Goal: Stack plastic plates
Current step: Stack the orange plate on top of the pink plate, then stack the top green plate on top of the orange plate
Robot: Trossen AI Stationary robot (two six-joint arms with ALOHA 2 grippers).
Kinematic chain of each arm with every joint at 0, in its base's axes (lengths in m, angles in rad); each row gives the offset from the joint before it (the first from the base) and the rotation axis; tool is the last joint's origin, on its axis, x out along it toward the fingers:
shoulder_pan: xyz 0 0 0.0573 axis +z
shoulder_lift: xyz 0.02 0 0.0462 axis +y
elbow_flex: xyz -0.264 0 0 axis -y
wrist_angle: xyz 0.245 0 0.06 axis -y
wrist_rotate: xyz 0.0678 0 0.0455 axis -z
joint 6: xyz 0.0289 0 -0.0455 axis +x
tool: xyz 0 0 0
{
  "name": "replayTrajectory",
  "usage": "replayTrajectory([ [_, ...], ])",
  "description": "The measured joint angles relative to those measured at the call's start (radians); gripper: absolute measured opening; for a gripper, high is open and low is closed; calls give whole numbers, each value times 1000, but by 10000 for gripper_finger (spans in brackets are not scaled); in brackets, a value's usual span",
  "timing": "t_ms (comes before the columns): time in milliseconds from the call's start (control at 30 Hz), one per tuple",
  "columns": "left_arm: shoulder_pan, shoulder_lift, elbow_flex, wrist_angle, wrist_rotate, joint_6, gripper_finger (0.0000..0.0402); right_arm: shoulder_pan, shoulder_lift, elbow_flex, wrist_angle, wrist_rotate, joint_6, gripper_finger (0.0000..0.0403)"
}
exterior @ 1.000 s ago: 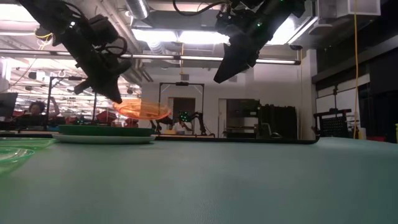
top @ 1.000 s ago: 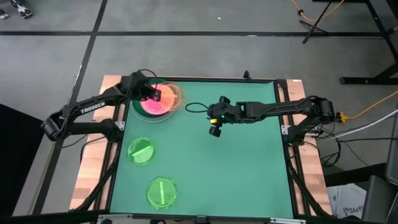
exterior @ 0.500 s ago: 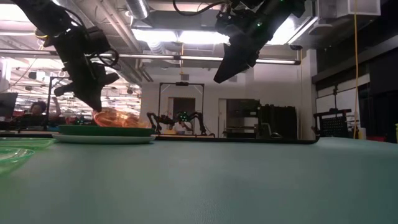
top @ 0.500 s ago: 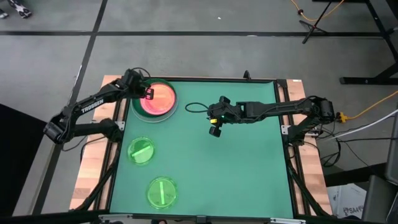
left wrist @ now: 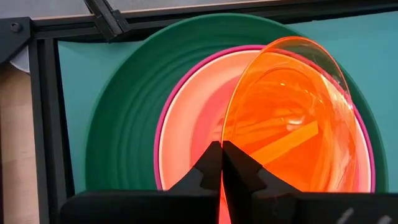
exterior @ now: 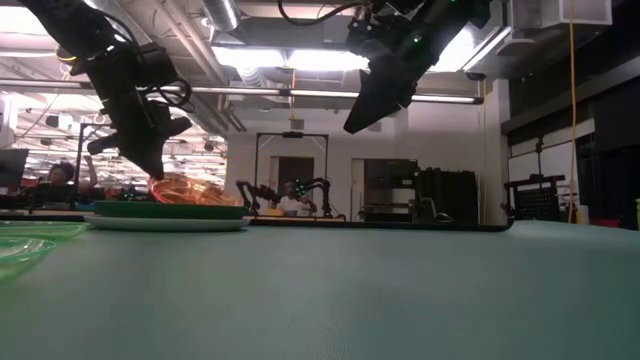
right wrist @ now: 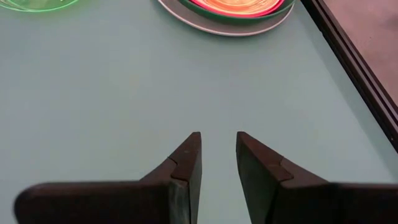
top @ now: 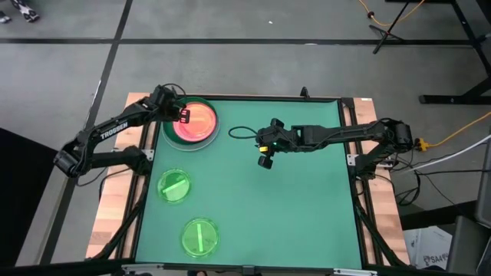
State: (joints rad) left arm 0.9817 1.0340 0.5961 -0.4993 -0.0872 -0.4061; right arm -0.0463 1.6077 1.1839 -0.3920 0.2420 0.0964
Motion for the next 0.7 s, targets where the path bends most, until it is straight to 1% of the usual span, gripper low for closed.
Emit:
replayTrajectory([
  [267, 0, 0, 0, -2, 0, 1, 3, 0, 0, 0, 0, 0, 1, 88],
  [700, 0, 0, 0, -2, -1, 1, 53, 0, 0, 0, 0, 0, 1, 88],
])
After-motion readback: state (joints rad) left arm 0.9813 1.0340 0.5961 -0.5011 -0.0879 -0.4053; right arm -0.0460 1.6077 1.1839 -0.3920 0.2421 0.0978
